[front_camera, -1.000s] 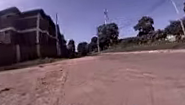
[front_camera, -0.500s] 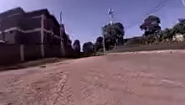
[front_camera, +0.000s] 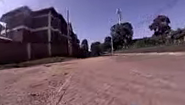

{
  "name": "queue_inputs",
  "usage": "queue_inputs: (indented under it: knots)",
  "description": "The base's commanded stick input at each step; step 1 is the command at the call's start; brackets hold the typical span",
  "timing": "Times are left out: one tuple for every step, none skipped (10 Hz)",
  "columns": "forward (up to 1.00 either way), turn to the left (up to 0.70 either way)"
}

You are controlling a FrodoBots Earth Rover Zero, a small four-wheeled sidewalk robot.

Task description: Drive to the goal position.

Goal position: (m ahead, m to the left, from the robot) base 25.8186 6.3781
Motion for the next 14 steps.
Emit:
queue_inputs:
  knots:
    - [1.0, 0.0]
    - [1.0, 0.0]
    - [1.0, 0.0]
    - [1.0, 0.0]
    - [1.0, 0.0]
    - [1.0, 0.0]
    - [1.0, 0.0]
    - [1.0, 0.0]
    - [1.0, 0.0]
    - [1.0, 0.0]
    - [1.0, 0.0]
    - [1.0, 0.0]
    - [1.0, 0.0]
    - [1.0, 0.0]
